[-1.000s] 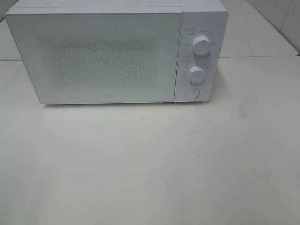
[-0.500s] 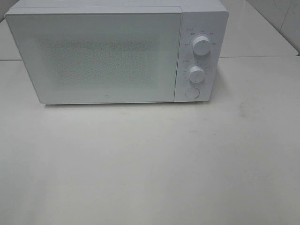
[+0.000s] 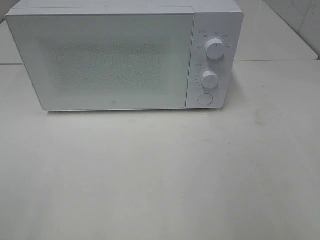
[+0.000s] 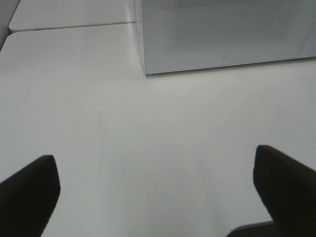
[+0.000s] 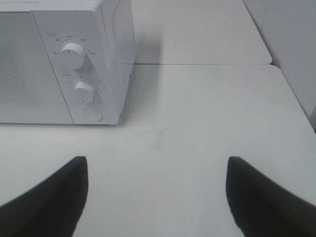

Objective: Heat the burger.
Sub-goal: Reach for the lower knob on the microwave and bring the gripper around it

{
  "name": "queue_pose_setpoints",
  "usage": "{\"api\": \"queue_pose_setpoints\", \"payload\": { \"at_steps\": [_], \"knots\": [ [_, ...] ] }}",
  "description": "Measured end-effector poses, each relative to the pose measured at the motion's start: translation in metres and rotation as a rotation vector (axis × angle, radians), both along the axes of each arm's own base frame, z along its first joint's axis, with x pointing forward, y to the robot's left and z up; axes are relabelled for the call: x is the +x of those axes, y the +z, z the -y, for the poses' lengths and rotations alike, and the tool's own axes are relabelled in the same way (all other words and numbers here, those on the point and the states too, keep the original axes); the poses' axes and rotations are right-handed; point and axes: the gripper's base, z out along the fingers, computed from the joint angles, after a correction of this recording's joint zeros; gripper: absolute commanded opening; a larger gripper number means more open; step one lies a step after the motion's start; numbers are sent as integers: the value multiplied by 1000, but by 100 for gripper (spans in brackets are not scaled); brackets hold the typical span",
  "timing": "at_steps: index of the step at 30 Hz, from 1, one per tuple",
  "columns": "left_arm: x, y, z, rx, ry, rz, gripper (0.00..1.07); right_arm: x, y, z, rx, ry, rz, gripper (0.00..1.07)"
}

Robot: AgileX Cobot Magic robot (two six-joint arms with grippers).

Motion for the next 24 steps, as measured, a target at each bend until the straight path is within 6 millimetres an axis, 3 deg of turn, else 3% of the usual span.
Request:
{"api": "queue_pose_setpoints", "payload": {
  "at_steps": [16,18,24],
  "knots": [
    [0,0,0,0,0,0,100,71,-1,-7,1,16,41,75],
    [0,0,0,0,0,0,100,86,-5,-9,2,19,39,75],
    [0,0,0,0,0,0,100,109,-15,-11,1,23,24,75]
  ]
}}
